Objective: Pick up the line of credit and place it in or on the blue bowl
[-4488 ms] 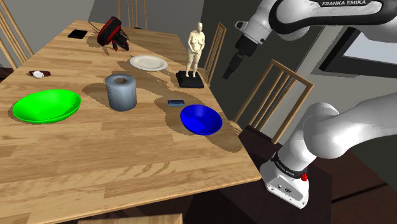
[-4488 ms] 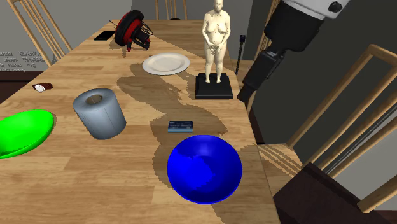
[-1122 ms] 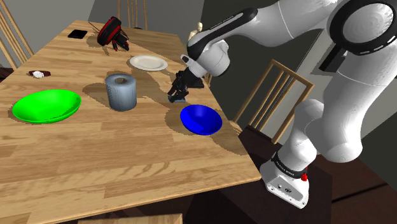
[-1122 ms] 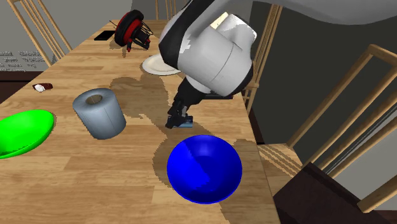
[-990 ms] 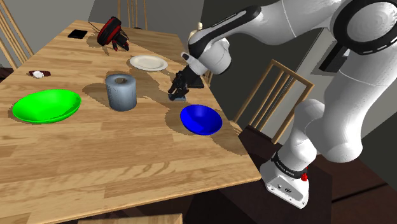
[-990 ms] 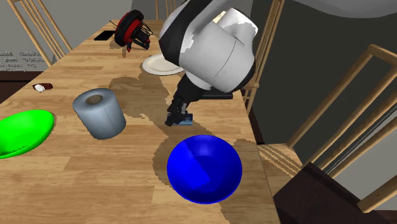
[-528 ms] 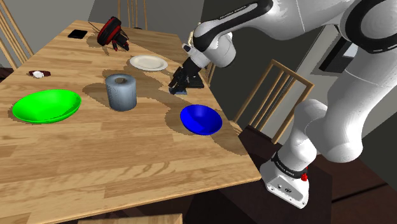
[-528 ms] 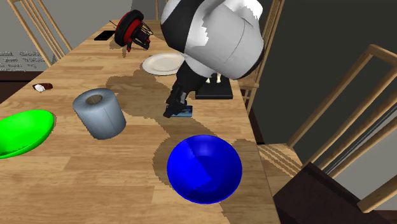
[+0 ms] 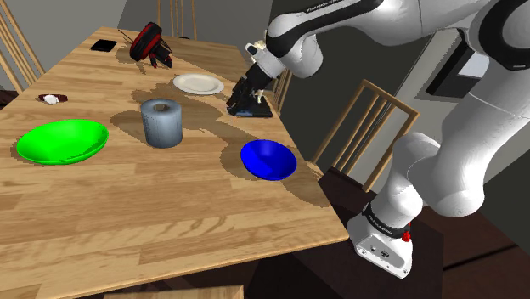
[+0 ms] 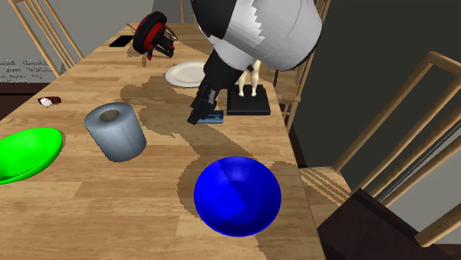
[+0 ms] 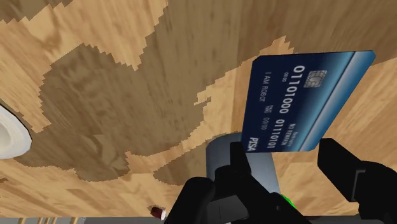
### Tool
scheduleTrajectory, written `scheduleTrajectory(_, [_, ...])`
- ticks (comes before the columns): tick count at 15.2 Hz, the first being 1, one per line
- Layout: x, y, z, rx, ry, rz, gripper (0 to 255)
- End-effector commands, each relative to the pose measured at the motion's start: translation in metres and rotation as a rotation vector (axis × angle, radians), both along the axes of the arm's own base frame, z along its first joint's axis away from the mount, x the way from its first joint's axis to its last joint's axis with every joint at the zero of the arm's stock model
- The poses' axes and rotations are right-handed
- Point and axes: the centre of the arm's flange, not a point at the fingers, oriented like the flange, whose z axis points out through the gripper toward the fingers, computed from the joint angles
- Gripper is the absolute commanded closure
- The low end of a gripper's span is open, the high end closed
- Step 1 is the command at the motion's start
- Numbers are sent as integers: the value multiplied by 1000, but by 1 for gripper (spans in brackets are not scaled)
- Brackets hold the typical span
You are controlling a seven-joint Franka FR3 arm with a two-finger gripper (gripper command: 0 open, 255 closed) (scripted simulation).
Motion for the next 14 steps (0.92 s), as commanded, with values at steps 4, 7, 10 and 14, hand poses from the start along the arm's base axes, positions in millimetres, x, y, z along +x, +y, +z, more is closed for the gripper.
scheduleTrajectory(4, [-51,10,10,0,0,0,255])
scheduleTrajectory(7, [-90,17,14,0,0,0,255])
scheduleTrajectory(10, [-128,24,18,0,0,0,255])
scheduleTrajectory(14, [-180,34,23,0,0,0,255])
